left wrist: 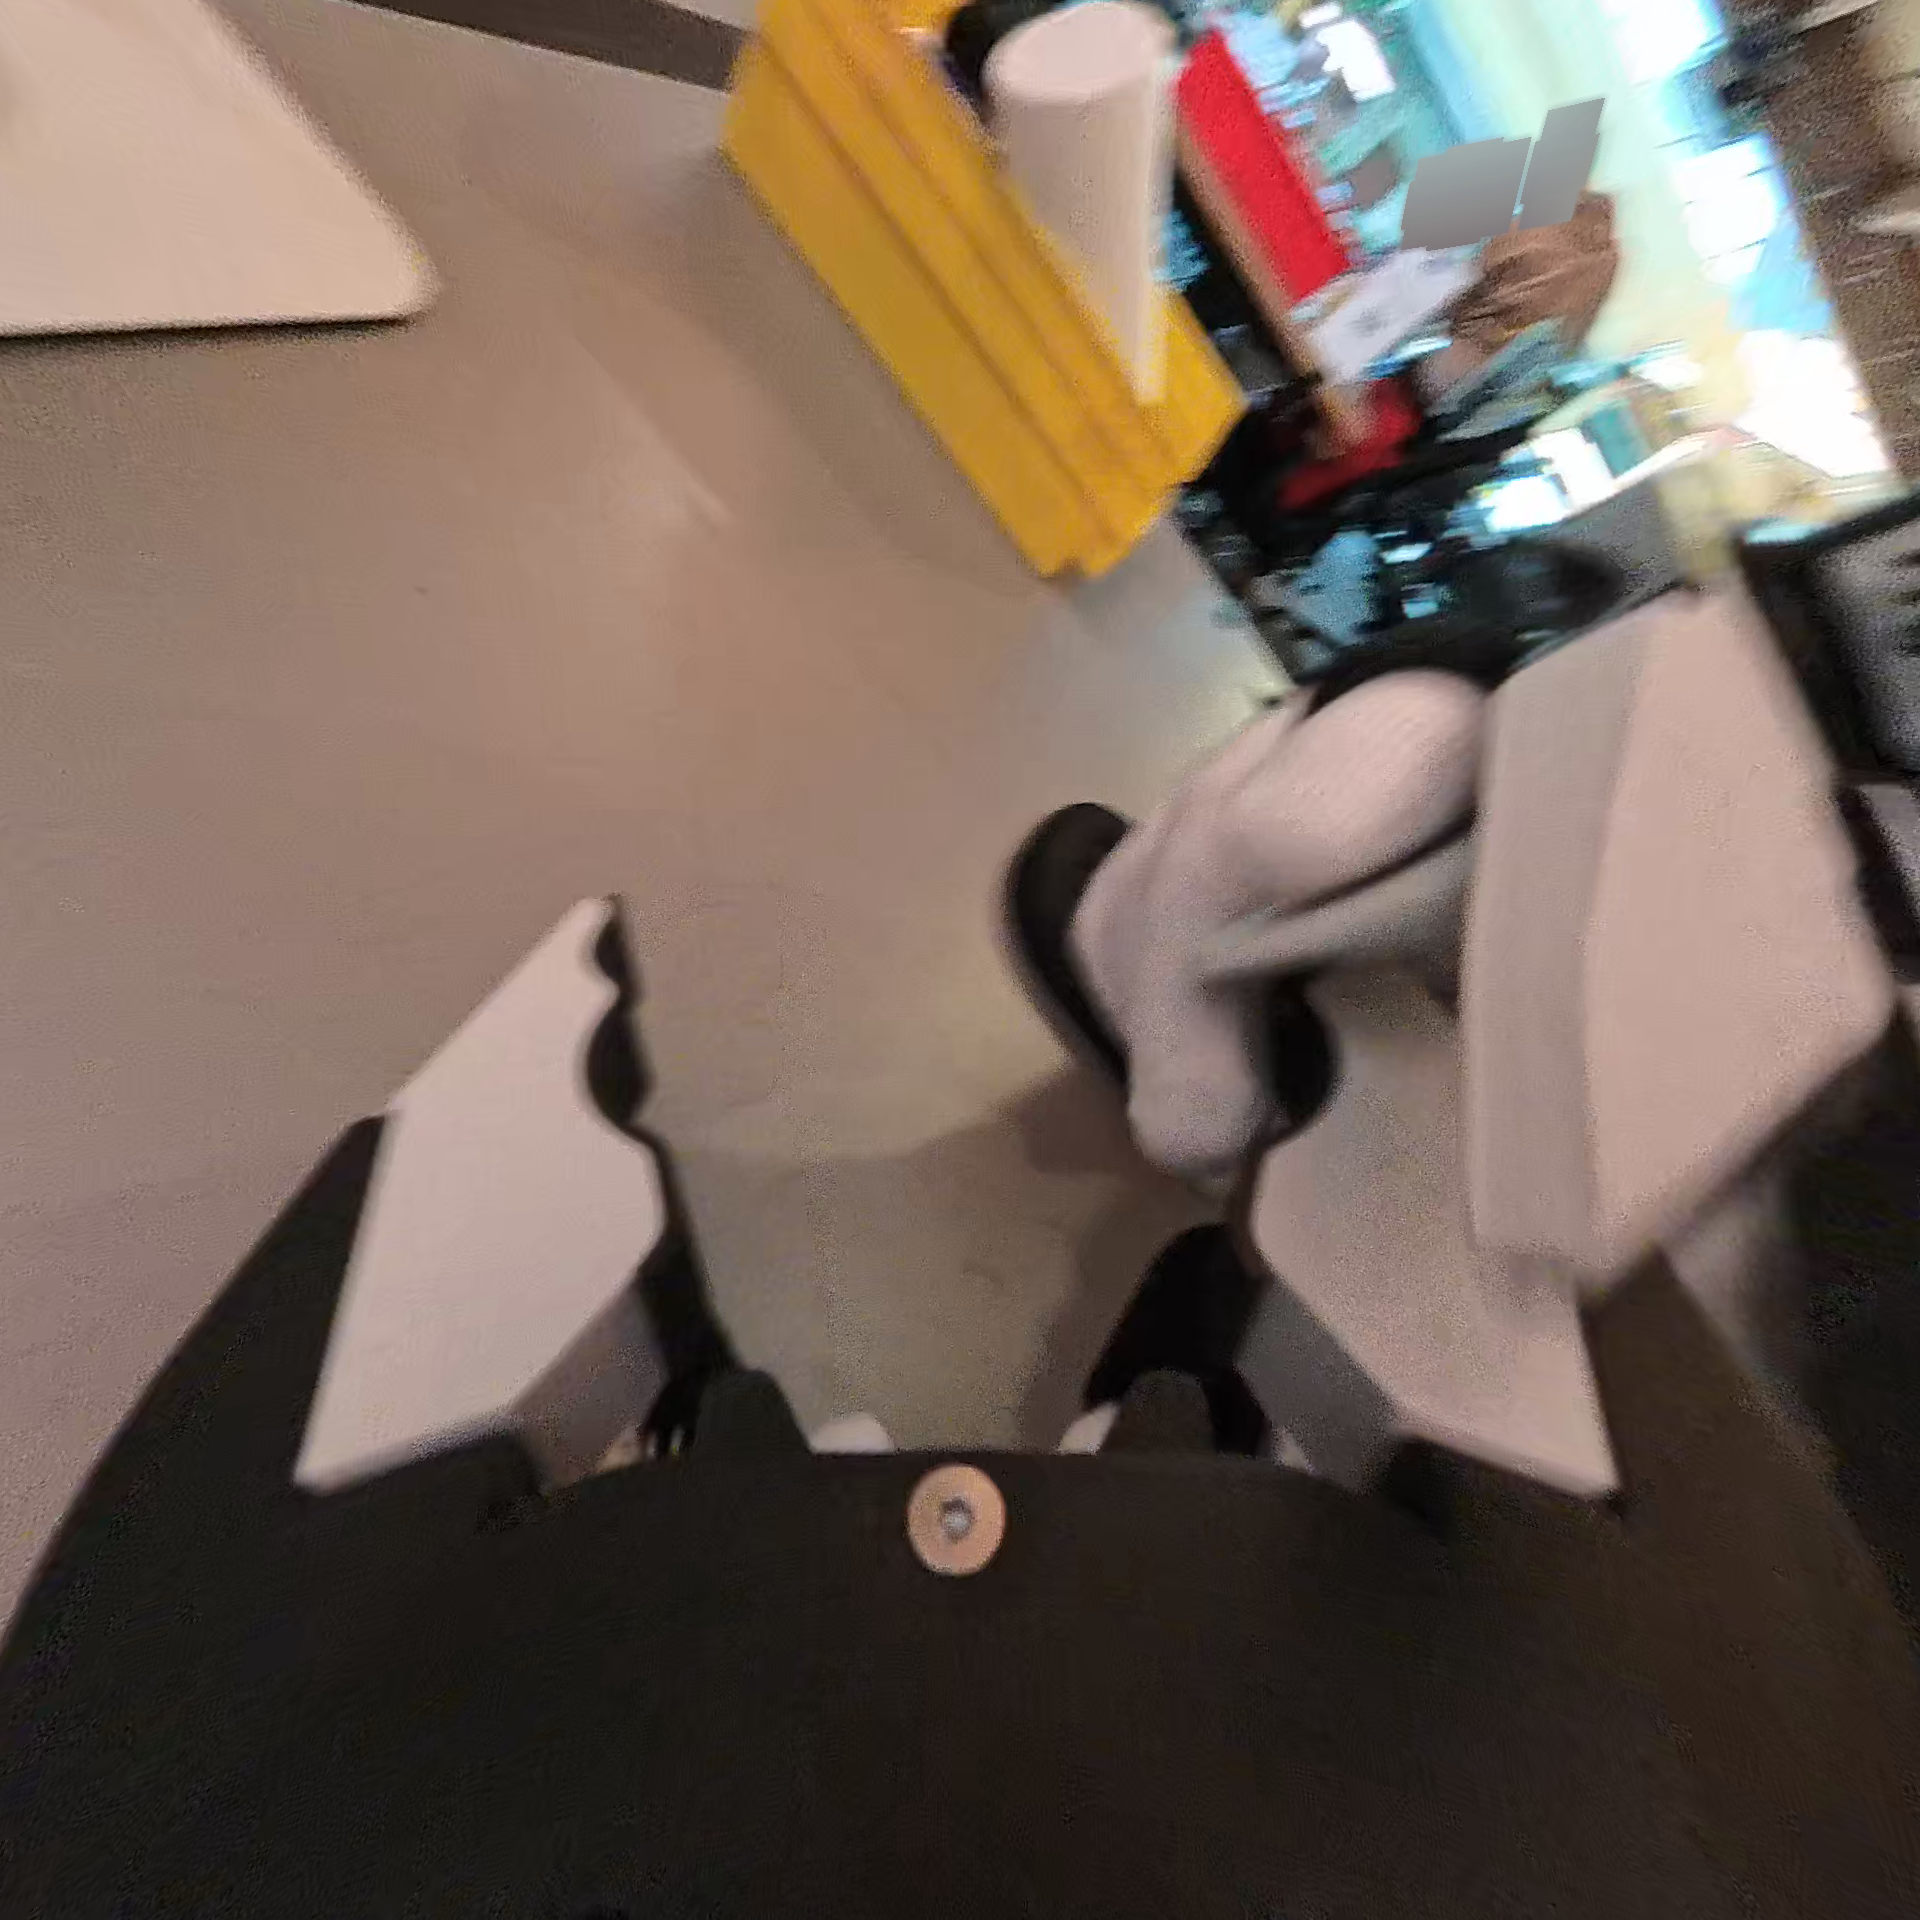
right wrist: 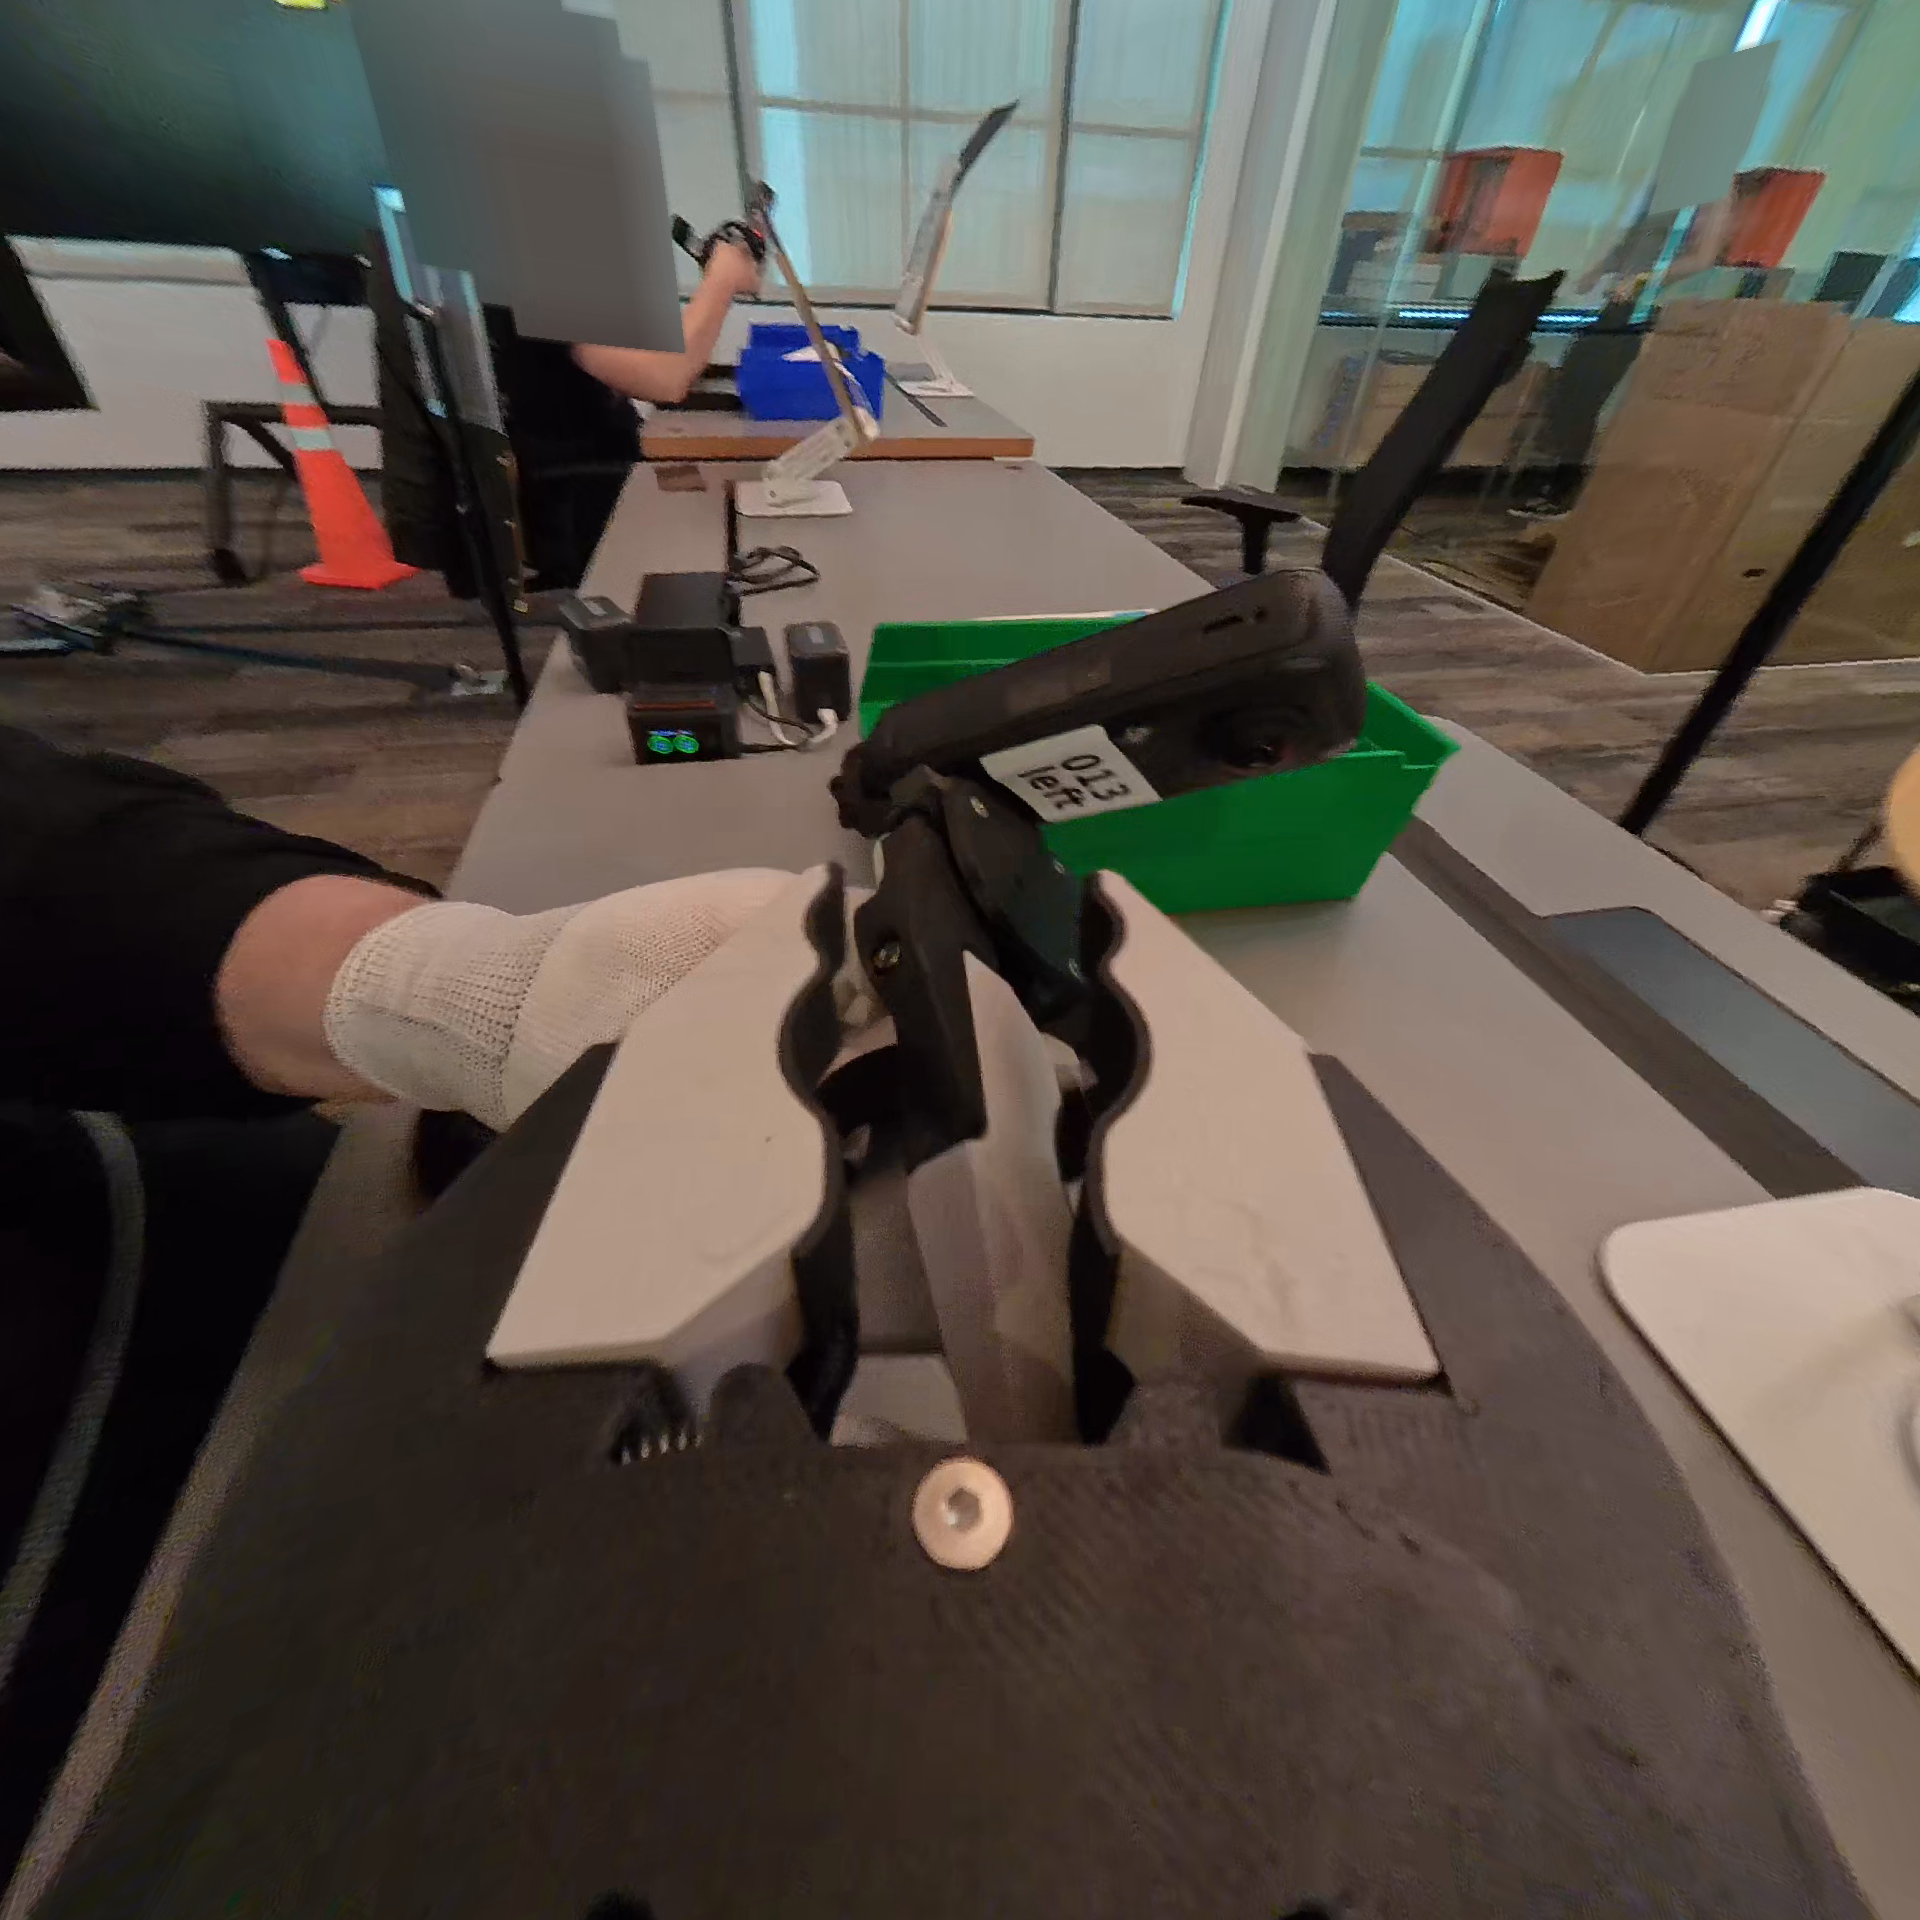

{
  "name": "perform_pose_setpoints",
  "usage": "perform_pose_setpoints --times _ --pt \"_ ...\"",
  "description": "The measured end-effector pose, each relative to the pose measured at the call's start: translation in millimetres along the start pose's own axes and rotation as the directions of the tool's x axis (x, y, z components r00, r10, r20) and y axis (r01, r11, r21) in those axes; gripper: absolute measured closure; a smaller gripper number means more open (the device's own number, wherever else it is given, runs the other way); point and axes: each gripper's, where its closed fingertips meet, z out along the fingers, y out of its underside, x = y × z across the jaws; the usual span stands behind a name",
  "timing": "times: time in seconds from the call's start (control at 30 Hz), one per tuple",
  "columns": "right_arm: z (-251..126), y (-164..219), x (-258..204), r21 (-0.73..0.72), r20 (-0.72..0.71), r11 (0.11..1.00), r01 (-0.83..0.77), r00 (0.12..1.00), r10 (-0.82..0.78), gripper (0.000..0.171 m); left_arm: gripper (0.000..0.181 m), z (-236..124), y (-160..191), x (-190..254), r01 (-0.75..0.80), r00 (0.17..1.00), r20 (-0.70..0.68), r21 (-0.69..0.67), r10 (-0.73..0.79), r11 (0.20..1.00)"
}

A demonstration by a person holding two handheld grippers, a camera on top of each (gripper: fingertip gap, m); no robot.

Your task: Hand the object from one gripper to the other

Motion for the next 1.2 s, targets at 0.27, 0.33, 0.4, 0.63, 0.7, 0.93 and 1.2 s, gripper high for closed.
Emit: perform_pose_setpoints --times 0.27,0.33,0.4,0.63,0.7,0.93,1.2 --pt "-23 48 51 -0.192 -0.213 0.981 -0.003 0.976 -0.038 0.055 0.043 -47 -10 -148 -0.102 0.780 0.603 -0.140 0.166 0.985" --pt "-26 56 55 -0.210 -0.236 0.978 -0.006 0.971 -0.045 0.053 0.033 -43 -2 -172 -0.080 0.729 0.659 -0.187 0.185 0.979" --pt "-28 60 57 -0.211 -0.251 0.977 -0.022 0.968 -0.033 0.053 0.030 -31 5 -180 -0.085 0.730 0.655 -0.195 0.194 0.977" --pt "-25 70 52 -0.258 -0.243 0.966 -0.006 0.968 -0.059 0.054 0.024 -27 9 -189 -0.161 0.648 0.710 -0.229 0.278 0.960" --pt "-23 72 50 -0.273 -0.240 0.962 0.009 0.968 -0.077 0.053 0.023 -31 11 -189 -0.144 0.634 0.728 -0.219 0.260 0.965" --pt "-25 82 45 -0.309 -0.246 0.951 0.010 0.965 -0.090 0.054 0.040 -29 8 -172 -0.307 0.595 0.696 -0.267 0.403 0.914" --pt "-34 88 45 -0.335 -0.267 0.942 -0.012 0.960 -0.083 0.054 0.058 -19 17 -166 -0.243 0.683 0.642 -0.249 0.348 0.937"
